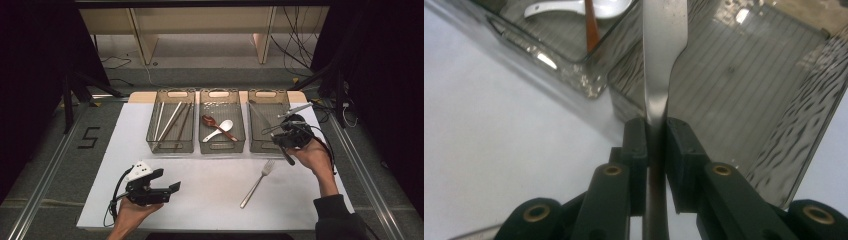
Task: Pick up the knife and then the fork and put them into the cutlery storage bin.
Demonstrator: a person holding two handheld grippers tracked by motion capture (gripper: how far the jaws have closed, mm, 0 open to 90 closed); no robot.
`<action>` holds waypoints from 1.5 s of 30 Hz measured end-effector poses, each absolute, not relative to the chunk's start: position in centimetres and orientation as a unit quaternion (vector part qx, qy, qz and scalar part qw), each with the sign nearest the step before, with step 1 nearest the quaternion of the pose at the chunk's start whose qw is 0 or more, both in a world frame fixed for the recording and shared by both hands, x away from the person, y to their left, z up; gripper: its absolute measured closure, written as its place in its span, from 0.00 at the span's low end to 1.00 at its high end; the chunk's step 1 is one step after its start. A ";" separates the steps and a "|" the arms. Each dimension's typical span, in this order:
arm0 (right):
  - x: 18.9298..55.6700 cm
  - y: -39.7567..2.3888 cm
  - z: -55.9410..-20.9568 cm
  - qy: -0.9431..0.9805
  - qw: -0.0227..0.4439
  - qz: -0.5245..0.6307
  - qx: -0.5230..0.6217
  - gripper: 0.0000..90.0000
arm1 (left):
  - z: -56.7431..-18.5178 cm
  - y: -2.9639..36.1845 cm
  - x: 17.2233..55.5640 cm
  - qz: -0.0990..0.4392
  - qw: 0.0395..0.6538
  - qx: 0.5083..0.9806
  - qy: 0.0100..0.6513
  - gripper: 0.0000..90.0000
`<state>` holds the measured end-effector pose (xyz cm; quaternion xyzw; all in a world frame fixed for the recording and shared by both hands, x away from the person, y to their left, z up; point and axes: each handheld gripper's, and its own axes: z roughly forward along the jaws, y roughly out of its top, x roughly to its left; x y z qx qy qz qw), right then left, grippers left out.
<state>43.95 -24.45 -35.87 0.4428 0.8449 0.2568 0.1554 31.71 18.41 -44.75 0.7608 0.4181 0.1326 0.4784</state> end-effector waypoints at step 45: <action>51.3 -26.3 -36.7 0.791 0.213 0.261 0.510 0.89 | -44.7 18.5 31.7 0.135 0.482 0.757 0.419 0.21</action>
